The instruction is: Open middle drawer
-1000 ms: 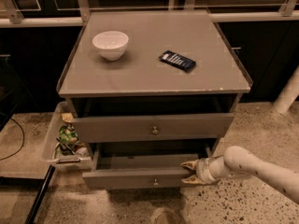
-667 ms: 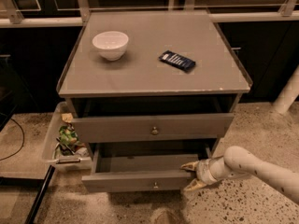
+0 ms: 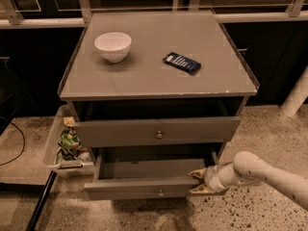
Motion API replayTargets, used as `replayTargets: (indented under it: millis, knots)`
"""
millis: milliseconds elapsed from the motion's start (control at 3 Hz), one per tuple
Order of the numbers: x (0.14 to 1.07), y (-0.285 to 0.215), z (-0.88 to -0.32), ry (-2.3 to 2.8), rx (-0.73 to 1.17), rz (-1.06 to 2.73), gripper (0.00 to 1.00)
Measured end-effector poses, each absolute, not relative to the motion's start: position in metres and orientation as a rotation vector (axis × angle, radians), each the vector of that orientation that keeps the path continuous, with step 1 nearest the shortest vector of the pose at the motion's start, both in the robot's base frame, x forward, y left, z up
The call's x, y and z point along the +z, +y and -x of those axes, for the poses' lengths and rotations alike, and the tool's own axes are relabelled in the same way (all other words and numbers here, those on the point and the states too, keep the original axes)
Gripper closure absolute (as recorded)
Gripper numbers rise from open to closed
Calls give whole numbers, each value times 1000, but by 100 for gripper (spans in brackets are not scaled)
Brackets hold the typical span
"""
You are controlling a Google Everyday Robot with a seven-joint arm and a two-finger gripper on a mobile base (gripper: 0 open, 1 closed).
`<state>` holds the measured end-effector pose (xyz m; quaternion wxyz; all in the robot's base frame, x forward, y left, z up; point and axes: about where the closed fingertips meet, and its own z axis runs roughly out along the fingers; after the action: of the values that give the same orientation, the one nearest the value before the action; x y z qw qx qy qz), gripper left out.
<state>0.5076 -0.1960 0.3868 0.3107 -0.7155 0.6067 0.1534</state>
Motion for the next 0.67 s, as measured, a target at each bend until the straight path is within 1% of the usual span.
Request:
replayTargets:
  millis: [333, 667]
  knots:
    - [393, -196, -507, 1594, 373, 1891, 100]
    - [393, -196, -507, 1594, 373, 1891, 82]
